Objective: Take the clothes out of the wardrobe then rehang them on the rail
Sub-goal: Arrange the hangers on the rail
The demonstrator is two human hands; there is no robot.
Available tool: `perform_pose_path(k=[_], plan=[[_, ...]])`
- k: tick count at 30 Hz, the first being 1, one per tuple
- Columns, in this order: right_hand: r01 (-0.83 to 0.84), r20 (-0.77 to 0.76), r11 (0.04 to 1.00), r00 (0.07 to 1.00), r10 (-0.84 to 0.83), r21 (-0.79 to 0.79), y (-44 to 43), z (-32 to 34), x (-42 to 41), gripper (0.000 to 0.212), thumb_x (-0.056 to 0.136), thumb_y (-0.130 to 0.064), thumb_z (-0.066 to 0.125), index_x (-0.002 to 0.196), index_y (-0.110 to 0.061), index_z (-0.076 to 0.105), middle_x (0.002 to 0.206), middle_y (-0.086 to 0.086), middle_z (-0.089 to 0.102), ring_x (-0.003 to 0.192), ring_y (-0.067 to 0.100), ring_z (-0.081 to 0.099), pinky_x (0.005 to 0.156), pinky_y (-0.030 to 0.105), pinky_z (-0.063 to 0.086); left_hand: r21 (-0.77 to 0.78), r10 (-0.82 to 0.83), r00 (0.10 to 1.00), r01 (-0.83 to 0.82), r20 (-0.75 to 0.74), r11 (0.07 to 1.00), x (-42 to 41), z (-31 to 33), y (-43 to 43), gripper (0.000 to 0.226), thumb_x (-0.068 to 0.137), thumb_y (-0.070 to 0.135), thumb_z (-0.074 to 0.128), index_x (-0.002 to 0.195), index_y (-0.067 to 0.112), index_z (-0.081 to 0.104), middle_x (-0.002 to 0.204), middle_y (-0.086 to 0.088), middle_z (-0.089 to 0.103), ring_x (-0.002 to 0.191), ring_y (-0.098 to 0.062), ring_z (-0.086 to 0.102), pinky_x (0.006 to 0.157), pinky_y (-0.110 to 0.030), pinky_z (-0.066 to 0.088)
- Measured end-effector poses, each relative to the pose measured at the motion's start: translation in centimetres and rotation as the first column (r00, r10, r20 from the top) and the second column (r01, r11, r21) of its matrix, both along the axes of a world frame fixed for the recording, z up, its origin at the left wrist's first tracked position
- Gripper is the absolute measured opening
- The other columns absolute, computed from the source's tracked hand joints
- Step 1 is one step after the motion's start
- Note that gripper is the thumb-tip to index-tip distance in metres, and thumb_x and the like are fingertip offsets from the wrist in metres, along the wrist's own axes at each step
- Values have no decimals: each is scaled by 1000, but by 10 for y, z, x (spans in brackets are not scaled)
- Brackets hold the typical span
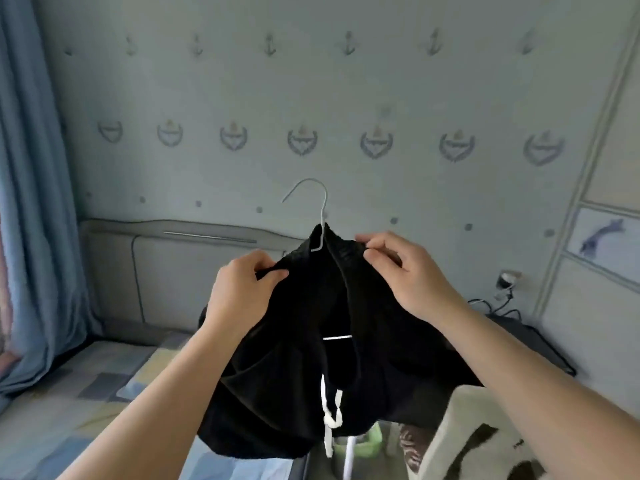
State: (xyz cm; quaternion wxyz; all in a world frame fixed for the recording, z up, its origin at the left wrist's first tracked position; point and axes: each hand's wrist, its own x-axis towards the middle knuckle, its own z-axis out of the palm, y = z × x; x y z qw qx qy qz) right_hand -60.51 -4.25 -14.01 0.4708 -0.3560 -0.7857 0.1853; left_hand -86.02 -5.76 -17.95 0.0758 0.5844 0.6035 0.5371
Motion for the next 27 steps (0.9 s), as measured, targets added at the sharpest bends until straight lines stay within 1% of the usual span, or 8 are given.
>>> perform_pose_path(k=[4,7,9,15,18,21,25,27], plan=[[148,-19,989,989,-148,6,-11,30,102,18,97,-32,59,81,-32,68,105,-18,72,96,3,67,87,21,48,59,-142,989,145,-47,988,102,41,24,23,84,38,75,70,31,59,64,14,61,51,-6,53,52,-27,37],[317,-63,947,947,-314,49,-18,48,182,3,92,-36,66,90,-34,64,92,-16,70,81,8,66,72,10,46,105,-255,964,262,-76,959,182,65,36,22,84,38,75,71,31,58,68,15,62,51,-7,53,52,-30,42],[376,-32,926,926,-375,42,-25,58,234,8,89,-38,68,96,-41,65,91,-18,69,80,4,65,68,5,44,136,-328,940,338,-92,931,237,80,43,21,84,37,76,72,30,60,70,14,63,60,-10,59,56,-33,47],[542,59,840,838,-543,29,-53,93,373,25,89,-35,69,112,-30,73,90,-8,72,84,13,65,84,25,49,173,-519,838,544,-170,821,391,112,59,17,85,38,74,74,33,62,75,23,65,68,2,60,57,-25,43],[620,81,783,779,-622,42,-71,105,434,17,91,-35,67,106,-32,74,88,-8,72,84,14,65,82,25,50,165,-612,768,639,-187,751,461,127,64,15,85,37,73,75,33,63,78,30,63,70,4,60,58,-23,42],[698,106,714,706,-700,63,-91,115,486,9,92,-33,65,95,-34,73,85,-14,72,82,9,66,81,26,52,160,-673,704,709,-225,687,525,141,64,15,86,39,73,75,35,62,73,20,65,71,0,61,60,-22,42],[802,172,595,580,-796,49,-116,131,545,15,91,-33,66,85,-20,72,84,5,72,85,26,67,84,43,52,152,-733,619,783,-281,603,601,158,63,16,85,40,73,75,35,61,73,18,65,73,-2,60,61,-22,43],[847,203,528,507,-838,64,-128,141,570,19,90,-35,67,79,-20,71,79,5,72,76,23,67,75,38,51,142,-757,580,812,-302,566,635,168,64,16,85,42,72,75,34,61,74,17,66,73,-2,60,63,-25,46]])
